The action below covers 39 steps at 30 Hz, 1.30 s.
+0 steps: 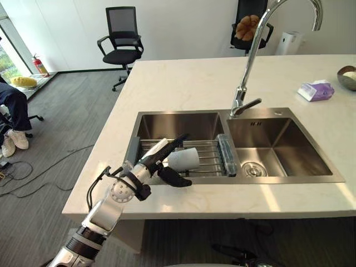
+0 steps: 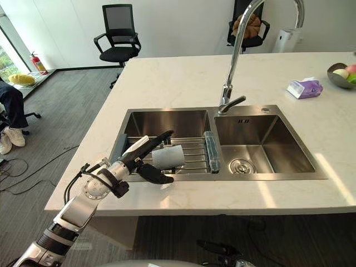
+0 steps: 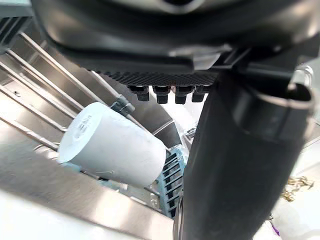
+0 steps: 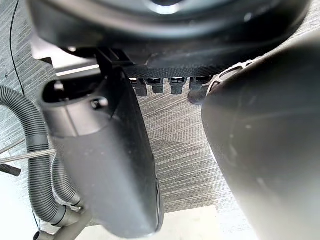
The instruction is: Walk over to the sink, pick up the cup, carry it to the dishwasher, place the cup inside the dishwasher, then close the dishwasher door
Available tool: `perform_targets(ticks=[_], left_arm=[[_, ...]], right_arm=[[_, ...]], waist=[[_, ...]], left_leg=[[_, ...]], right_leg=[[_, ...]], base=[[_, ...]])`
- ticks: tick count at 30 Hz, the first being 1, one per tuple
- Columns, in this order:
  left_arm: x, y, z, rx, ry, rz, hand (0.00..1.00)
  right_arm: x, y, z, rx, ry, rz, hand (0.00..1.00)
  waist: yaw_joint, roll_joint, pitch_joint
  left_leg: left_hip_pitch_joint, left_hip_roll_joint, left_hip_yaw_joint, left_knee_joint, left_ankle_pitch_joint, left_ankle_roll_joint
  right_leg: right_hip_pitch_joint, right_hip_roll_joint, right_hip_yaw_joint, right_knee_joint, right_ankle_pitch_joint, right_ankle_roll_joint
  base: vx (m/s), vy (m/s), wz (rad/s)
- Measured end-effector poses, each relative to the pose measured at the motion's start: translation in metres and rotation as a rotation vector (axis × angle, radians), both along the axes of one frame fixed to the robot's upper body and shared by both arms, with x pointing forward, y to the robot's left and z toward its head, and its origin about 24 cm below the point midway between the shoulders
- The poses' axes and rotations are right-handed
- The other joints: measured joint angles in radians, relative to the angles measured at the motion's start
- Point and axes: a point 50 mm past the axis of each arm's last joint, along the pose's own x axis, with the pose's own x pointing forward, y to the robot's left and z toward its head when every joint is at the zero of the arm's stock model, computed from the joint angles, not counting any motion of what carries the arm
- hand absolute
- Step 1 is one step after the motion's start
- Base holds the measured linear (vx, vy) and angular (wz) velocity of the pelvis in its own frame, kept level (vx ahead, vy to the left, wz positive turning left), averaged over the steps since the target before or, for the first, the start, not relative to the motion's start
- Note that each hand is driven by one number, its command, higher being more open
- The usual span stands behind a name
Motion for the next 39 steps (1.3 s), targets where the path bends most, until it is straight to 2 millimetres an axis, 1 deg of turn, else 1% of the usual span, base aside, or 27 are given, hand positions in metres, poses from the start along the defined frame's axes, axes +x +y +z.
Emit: perform_targets(ticks=[3, 7, 9, 11, 14, 19, 22, 26, 29, 33, 39], left_arm=[[0.007, -0.010, 0.013, -0.040, -0.053, -0.002, 1.00], [0.012, -0.018, 0.024, -0.097, -0.113, 0.028, 1.00], [0.013, -0.022, 0.026, -0.125, -0.134, 0.054, 1.00], [0.013, -0.024, 0.026, -0.118, -0.153, 0.073, 1.00], [0.013, -0.025, 0.023, -0.046, -0.183, 0.082, 1.00], [0.010, -0.029, 0.016, 0.058, -0.207, 0.076, 1.00], [0.007, -0.026, 0.007, 0.082, -0.190, 0.091, 1.00], [0.010, -0.019, -0.011, 0.144, -0.131, 0.140, 1.00], [0.006, -0.018, -0.021, 0.182, -0.104, 0.146, 1.00], [0.005, -0.017, -0.025, 0.201, -0.114, 0.180, 1.00], [0.006, -0.016, -0.032, 0.212, -0.084, 0.230, 1.00]], right_arm=[[0.000, -0.001, 0.000, -0.002, -0.001, -0.007, 1.00], [0.001, -0.002, 0.000, -0.004, -0.010, -0.015, 1.00], [0.001, -0.002, 0.000, -0.006, -0.011, -0.016, 1.00], [0.001, -0.002, 0.000, -0.008, -0.011, -0.016, 1.00], [0.001, -0.002, 0.000, -0.009, -0.010, -0.015, 1.00], [0.001, -0.001, 0.000, -0.008, -0.008, -0.001, 1.00], [0.003, -0.001, 0.000, -0.008, -0.009, 0.003, 1.00], [0.003, -0.001, 0.000, -0.009, -0.009, 0.006, 1.00], [0.003, 0.000, 0.000, -0.010, -0.007, 0.006, 1.00], [0.004, 0.000, 0.000, -0.011, -0.003, 0.007, 1.00], [0.005, 0.001, 0.000, -0.014, 0.004, 0.015, 1.00]], waist=[[-0.004, 0.000, -0.001], [-0.022, 0.000, -0.001], [-0.024, 0.000, -0.001], [-0.024, 0.000, 0.000], [-0.026, -0.001, 0.000], [-0.027, -0.001, 0.000], [-0.040, -0.001, 0.000], [-0.050, -0.002, 0.000], [-0.050, -0.005, 0.003], [-0.051, -0.011, 0.006], [-0.051, -0.012, 0.007]], left_leg=[[0.001, 0.000, 0.012, 0.000, 0.001, 0.003], [0.001, 0.000, 0.015, 0.004, -0.001, 0.004], [0.001, 0.000, 0.019, 0.005, -0.001, 0.004], [0.003, 0.000, 0.023, 0.004, -0.002, 0.003], [0.009, 0.002, 0.027, 0.005, -0.002, 0.003], [0.020, 0.005, 0.048, 0.000, -0.005, 0.000], [0.026, 0.005, 0.056, 0.000, -0.009, -0.001], [0.026, 0.005, 0.056, 0.000, -0.010, 0.000], [0.026, 0.005, 0.056, 0.000, -0.012, 0.000], [0.028, 0.004, 0.056, 0.000, -0.012, 0.000], [0.030, 0.004, 0.056, 0.000, -0.012, 0.000]], right_leg=[[-0.005, 0.000, 0.014, 0.000, 0.004, 0.000], [-0.007, 0.000, 0.016, 0.001, 0.004, 0.000], [-0.011, 0.001, 0.020, 0.001, 0.004, 0.000], [-0.011, 0.002, 0.022, 0.001, 0.005, 0.001], [-0.007, 0.004, 0.026, 0.001, 0.005, 0.001], [-0.004, 0.007, 0.040, -0.001, 0.005, 0.000], [-0.004, 0.008, 0.047, -0.004, 0.005, 0.000], [-0.004, 0.007, 0.047, -0.005, 0.006, 0.001], [-0.004, 0.007, 0.046, -0.005, 0.006, 0.001], [-0.002, 0.007, 0.046, -0.005, 0.007, 0.003], [0.000, 0.006, 0.046, -0.006, 0.008, 0.003]], base=[[0.00, -0.001, -0.13], [0.00, -0.001, -0.02], [0.02, -0.009, -0.06], [0.00, -0.012, -0.06], [-0.01, -0.017, -0.04], [-0.03, -0.014, -0.10], [-0.01, -0.013, -0.10], [0.00, 0.000, 0.00], [0.00, 0.000, 0.00], [0.00, 0.000, 0.00], [0.00, 0.000, 0.00]])
